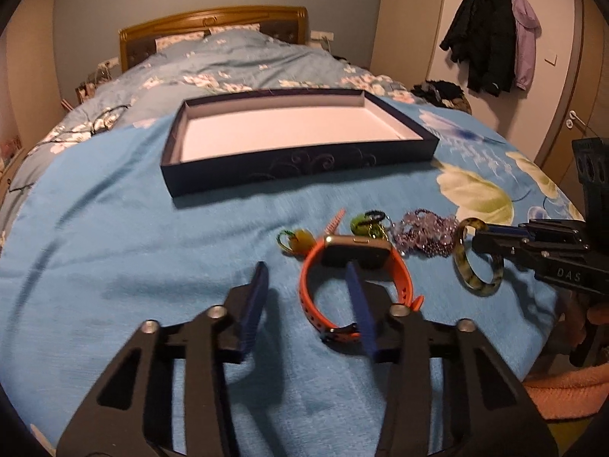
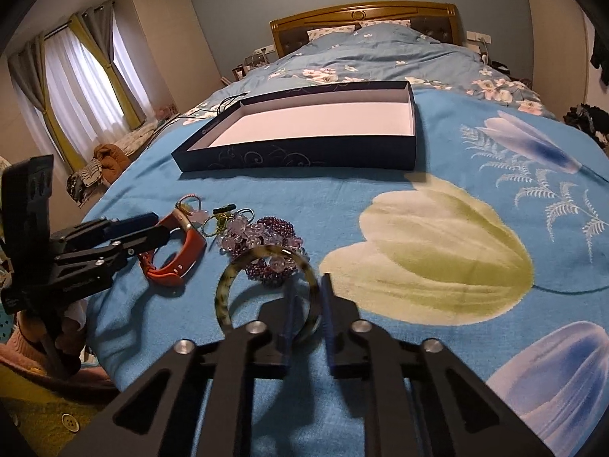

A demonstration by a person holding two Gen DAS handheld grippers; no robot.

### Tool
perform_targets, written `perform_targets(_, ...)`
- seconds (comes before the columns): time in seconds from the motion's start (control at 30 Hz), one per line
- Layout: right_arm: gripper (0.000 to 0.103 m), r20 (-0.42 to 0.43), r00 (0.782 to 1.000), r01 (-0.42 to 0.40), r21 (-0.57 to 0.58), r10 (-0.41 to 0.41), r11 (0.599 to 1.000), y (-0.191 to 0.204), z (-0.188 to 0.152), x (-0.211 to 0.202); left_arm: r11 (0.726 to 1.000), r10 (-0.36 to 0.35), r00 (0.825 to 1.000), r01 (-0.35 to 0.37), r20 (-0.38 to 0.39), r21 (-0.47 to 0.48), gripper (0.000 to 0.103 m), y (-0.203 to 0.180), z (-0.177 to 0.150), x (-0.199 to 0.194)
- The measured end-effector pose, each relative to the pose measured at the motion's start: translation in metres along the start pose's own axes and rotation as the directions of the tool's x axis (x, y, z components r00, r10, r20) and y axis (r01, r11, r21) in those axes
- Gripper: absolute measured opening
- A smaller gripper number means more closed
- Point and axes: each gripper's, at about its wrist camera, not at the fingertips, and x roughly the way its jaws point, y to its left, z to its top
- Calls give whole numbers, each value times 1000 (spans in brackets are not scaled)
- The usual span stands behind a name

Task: Organize jewelry
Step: 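Grasp the orange watch band with the left tool while the right tool grasps the tortoiseshell bangle, then carry the watch band with the left tool into the box while the right tool carries the bangle in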

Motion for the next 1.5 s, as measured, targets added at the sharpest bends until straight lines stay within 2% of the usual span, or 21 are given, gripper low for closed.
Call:
perform_targets(0.13, 8, -7, 1000, -16, 4, 16, 1000, -2, 2, 1, 1000, -26, 999, 26, -34, -5, 19, 0, 0, 7)
perform_targets(0.33, 7, -5, 999, -45, -3, 45, 999, -3, 6, -4, 999, -11, 998, 13, -59, 30, 7, -4, 3, 7)
perform_targets(0.5, 7, 8, 997, -71, 1, 71, 997, -6, 12, -10, 999, -21, 998, 24, -59, 41, 6, -6, 4, 2)
perform_targets(0.73, 7, 48, 994, -95, -8, 95, 995, -8, 34, -15, 998, -58, 998, 57, -20, -21, 6, 8, 16, -13)
perform_targets(0.9, 7, 82, 992, -96, -29, 98, 995, -8, 60, -10, 996, -58, 998, 60, 38, -66, 6, 22, 40, -23)
perform_targets(1.13, 7, 113, 989, -93, -58, 99, 994, -11, 103, 5, 995, -14, 996, 23, 88, -100, 6, 41, 82, -18)
perform_targets(1.5, 7, 89, 995, -38, -45, 42, 998, -34, 169, 56, 988, 37, 996, -24, 82, -155, 6, 66, 140, 21)
